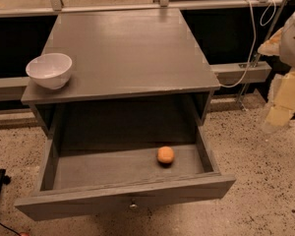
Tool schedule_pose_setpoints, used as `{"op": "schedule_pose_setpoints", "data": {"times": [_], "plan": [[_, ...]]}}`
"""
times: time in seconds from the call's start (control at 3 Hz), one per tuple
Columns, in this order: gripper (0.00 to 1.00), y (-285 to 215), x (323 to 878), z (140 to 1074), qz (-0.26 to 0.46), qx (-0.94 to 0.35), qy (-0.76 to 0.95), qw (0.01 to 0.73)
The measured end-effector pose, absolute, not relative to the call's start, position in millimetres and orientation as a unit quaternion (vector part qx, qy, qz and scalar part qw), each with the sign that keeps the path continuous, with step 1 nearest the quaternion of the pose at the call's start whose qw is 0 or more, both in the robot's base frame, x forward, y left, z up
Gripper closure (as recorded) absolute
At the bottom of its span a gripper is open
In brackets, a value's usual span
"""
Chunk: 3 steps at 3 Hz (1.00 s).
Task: Pick orange from top drawer and place on counter
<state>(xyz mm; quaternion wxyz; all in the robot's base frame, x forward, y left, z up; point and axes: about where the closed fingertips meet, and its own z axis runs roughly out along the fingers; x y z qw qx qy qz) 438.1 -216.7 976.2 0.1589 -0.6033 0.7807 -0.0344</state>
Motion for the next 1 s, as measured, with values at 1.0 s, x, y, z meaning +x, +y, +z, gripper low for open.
{"op": "schedule_pose_setpoints", "data": {"times": [1.0], "plan": [[0.0,-175.1,440.2,885.2,0.06,-0.631,0.744,0.211]]}}
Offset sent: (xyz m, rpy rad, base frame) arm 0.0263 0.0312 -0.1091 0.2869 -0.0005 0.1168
